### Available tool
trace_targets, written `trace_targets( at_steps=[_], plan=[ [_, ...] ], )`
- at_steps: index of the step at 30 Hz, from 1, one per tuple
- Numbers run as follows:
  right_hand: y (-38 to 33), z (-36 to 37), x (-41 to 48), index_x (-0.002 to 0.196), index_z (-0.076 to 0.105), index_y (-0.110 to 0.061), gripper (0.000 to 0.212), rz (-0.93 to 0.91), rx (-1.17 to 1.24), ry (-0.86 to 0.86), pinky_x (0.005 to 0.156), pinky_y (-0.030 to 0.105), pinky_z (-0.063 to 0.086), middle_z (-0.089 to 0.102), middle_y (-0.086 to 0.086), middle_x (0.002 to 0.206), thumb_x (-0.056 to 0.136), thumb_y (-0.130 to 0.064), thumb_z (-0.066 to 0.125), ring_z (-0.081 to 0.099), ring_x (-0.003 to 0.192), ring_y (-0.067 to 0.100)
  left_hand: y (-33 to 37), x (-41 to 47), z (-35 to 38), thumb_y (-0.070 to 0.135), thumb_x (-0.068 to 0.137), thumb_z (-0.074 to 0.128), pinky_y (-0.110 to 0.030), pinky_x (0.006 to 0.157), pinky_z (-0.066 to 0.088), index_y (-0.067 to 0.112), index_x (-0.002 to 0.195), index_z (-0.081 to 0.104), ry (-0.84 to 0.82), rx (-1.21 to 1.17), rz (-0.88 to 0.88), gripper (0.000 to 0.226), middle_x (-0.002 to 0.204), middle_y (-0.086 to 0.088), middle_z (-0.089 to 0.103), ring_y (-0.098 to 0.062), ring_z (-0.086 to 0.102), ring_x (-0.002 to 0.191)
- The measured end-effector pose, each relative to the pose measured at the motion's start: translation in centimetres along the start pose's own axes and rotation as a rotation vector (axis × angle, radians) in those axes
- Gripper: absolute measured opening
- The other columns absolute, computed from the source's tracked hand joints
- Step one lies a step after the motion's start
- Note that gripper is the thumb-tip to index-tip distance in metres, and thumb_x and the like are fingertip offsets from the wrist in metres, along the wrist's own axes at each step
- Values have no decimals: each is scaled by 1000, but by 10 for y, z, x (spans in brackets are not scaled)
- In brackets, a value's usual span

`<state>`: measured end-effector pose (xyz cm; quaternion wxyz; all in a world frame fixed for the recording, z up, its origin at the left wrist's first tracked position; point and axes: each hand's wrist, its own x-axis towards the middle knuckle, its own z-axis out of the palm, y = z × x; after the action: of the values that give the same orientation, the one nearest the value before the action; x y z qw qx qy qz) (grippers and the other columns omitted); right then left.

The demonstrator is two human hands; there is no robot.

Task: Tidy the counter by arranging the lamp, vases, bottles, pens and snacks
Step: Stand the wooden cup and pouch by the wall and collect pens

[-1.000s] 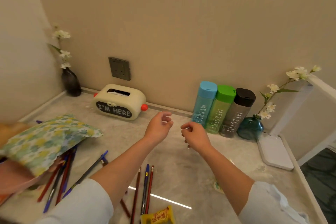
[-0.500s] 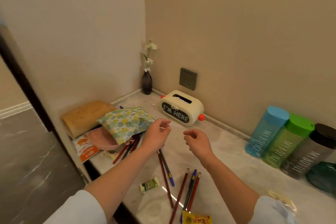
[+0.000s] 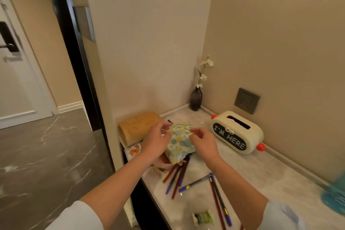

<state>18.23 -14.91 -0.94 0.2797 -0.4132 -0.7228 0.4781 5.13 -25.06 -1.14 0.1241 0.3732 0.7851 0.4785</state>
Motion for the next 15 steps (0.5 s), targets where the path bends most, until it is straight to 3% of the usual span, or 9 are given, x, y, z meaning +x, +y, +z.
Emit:
trace_targets(
  at_steps=[6,10,15],
  plan=[
    [-39,61,41,113,64,-17,24,-15,9,37,53,13,45,64,-1,89,91,-12,55,57,68,6,-35,62,-51,24,87,61,-27,97,43,32,128,50,-60,241,84,44,131,9,49,-9,49,122],
    [-54,94,69,128,57,-17,36,38,-10,8,66,30,51,66,3,95,91,-15,55,59,70,14,-54,99,-74,33,86,63,-30,102,39,29,140,38,-202,450,193,60,143,5,38,-16,40,132],
    [-57,123,94,144,41,-16,51,122,-104,-65,81,30,50,62,4,110,94,-21,53,62,97,19,-71,127,-79,41,84,65,-31,110,35,24,149,22,-383,628,315,79,153,3,28,-18,31,140]
  ],
)
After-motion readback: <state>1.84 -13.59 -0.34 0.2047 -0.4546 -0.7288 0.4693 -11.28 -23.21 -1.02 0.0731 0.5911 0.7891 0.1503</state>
